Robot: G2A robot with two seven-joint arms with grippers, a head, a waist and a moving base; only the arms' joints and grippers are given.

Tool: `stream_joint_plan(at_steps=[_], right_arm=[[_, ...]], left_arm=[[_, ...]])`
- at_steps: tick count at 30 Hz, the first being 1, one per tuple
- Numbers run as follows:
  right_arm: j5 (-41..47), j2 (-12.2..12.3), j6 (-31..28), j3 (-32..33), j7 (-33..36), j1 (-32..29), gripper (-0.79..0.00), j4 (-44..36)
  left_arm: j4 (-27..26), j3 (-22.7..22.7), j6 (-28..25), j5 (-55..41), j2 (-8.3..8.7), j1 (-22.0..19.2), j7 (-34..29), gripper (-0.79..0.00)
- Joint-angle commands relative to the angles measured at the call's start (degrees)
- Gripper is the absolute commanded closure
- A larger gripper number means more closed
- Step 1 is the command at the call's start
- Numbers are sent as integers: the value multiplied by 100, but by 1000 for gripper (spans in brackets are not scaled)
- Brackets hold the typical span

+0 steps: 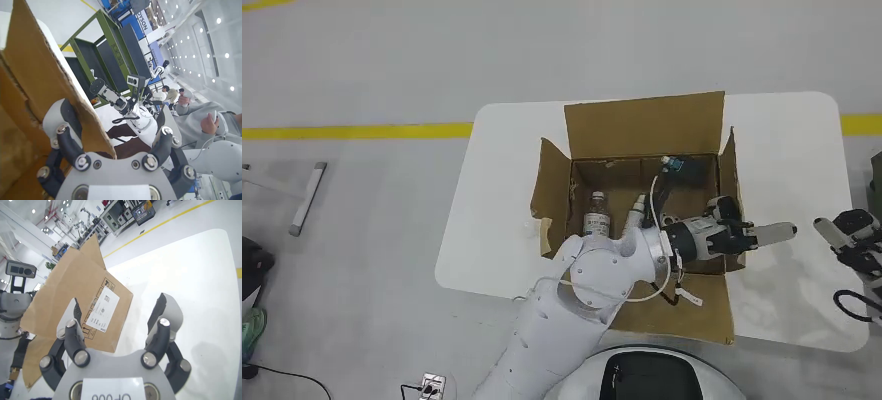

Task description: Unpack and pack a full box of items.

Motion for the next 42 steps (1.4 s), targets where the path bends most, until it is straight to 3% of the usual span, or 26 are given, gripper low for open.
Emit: stream_joint_plan(at_steps=[1,2,4,5,9,16,30,31,33,35,42], right_arm=[[467,5,-53,129,138,-10,-785,93],[620,7,-69,191,183,-11,-745,143],[800,14,-79,292,295,-10,-554,212],[876,16,-65,337,327,-2,-397,251],[991,29,-77,451,499,38,-336,309],[875,43,-199,278,735,160,-385,285],[123,80,58,-539,947,789,-351,478],[77,81,60,-581,938,820,-329,509],[111,79,75,-675,935,873,-212,579],[123,82,71,-724,944,913,0,630],[117,85,51,-771,900,916,0,667]], left_arm=[[192,267,-14,227,-51,-155,99,-785],[319,379,7,296,-77,-203,142,-785],[515,542,35,384,-127,-299,239,-785],[622,611,42,418,-147,-330,268,-785],[871,756,78,433,-210,-433,276,-785],[1063,789,24,424,-250,-488,204,-785],[978,565,29,588,-201,-311,127,-785],[959,544,29,601,-194,-290,124,-785],[908,491,30,637,-177,-251,110,-785],[824,410,43,725,-152,-217,114,-785],[251,-28,-57,1937,58,-101,-80,-785]])
